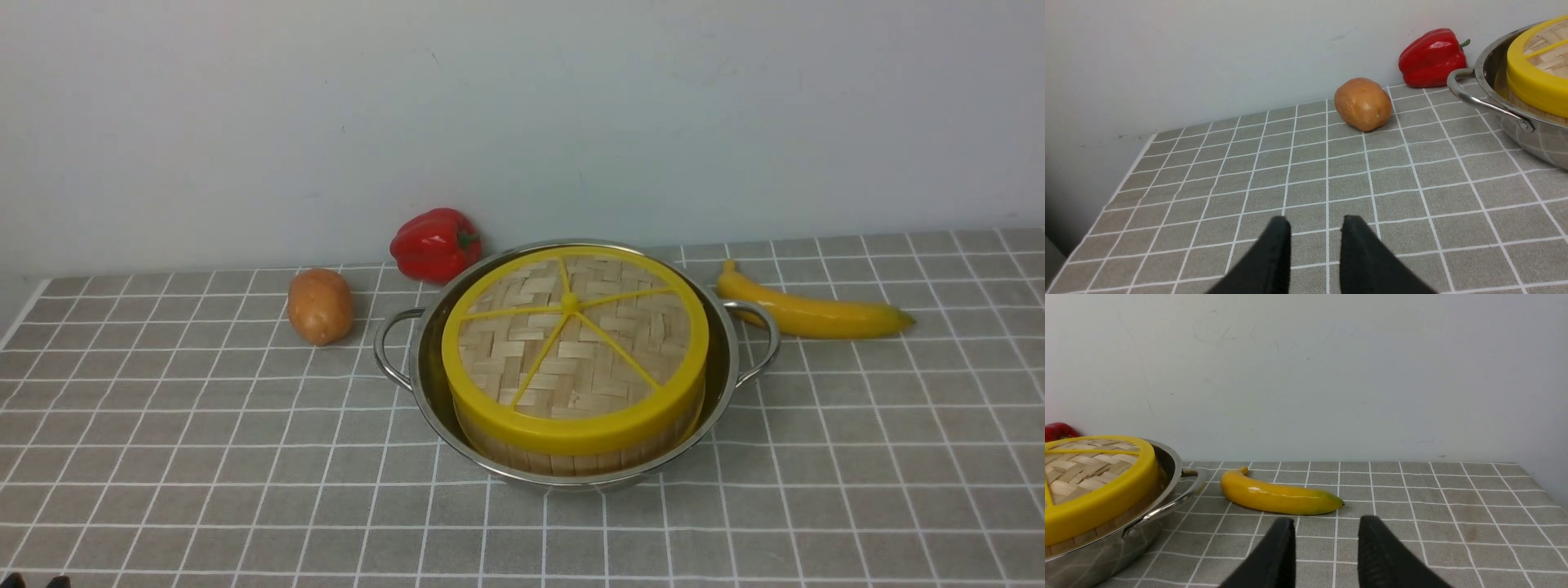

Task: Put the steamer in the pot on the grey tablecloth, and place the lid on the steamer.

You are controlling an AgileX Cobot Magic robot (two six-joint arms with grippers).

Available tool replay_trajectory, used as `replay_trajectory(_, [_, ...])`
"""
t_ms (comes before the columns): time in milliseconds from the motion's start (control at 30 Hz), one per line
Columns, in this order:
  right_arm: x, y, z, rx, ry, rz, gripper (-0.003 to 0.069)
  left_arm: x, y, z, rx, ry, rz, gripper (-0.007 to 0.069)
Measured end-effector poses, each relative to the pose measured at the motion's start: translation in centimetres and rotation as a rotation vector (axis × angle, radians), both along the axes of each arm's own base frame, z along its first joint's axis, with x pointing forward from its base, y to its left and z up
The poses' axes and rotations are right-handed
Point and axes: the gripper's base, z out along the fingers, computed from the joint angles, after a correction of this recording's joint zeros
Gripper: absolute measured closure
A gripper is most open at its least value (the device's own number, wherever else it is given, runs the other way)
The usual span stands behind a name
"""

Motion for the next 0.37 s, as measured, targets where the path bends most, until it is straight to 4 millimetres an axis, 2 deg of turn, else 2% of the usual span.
replay_trajectory(367, [0.0,0.0,0.0,0.0,0.0,0.0,0.0419,0.0,0.0,0.0,0.0,0.0,0.0,0.0433])
